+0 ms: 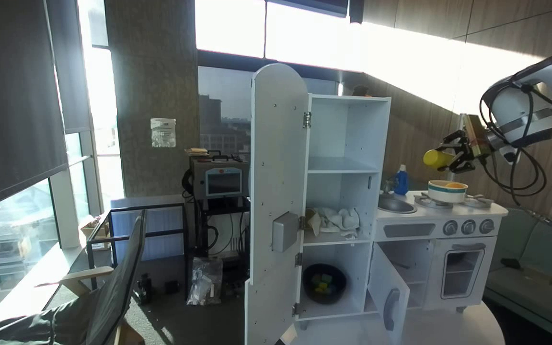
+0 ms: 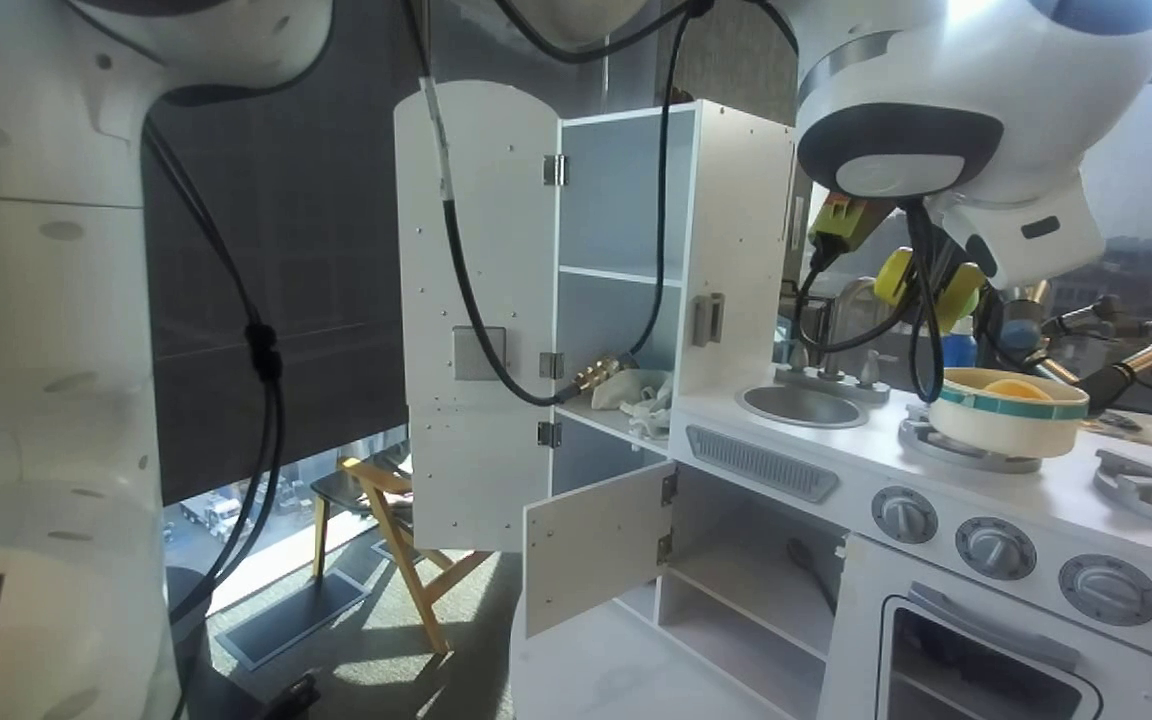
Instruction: Take the yellow cup out of the sink
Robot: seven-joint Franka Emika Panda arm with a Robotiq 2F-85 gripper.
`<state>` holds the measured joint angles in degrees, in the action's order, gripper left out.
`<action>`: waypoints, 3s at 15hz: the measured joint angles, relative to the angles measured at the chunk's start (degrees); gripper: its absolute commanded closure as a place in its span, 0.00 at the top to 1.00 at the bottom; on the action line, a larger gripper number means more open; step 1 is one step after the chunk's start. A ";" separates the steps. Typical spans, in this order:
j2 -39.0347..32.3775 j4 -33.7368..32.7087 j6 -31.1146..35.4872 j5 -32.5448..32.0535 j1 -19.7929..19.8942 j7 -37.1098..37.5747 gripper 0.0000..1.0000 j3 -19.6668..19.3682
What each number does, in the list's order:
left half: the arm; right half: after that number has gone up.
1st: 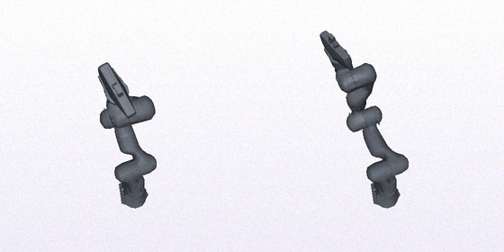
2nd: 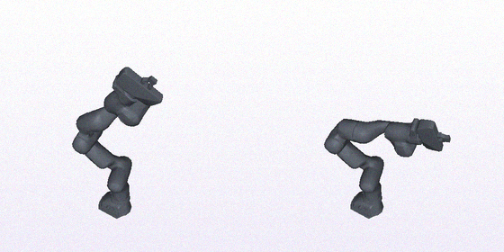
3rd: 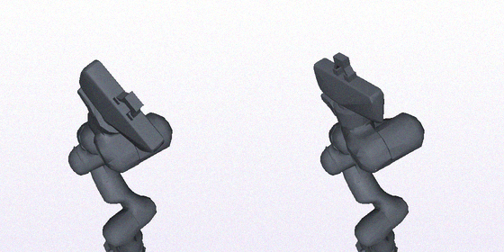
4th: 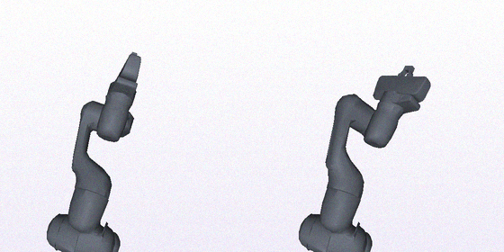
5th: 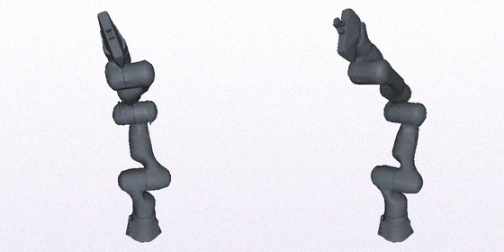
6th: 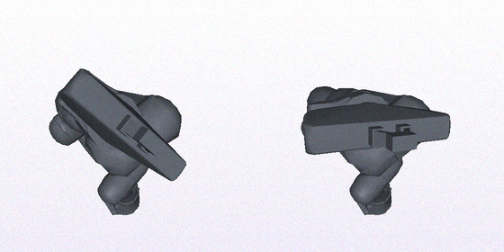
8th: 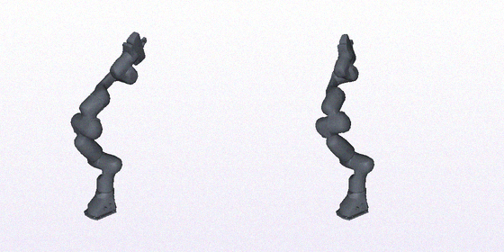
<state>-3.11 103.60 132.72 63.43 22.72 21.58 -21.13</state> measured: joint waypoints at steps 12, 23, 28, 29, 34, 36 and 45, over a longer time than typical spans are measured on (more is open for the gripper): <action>-3.09 0.16 -16.01 20.63 4.41 -9.03 0.50 -3.45; -4.20 -0.07 -19.08 24.71 5.38 -3.05 0.50 -3.58; -4.78 -1.06 -20.27 23.93 5.44 2.85 0.50 -3.68; -4.67 -1.29 -19.90 23.93 5.44 2.06 0.50 -3.69; -5.18 -1.48 -16.34 24.69 5.39 -5.66 0.50 -3.69; -6.05 -1.50 -16.51 22.97 5.38 -4.59 0.50 -3.69; -3.84 -0.82 -0.80 2.56 1.91 -5.57 0.50 -3.30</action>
<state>-6.95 102.77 131.92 65.99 24.63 16.01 -24.43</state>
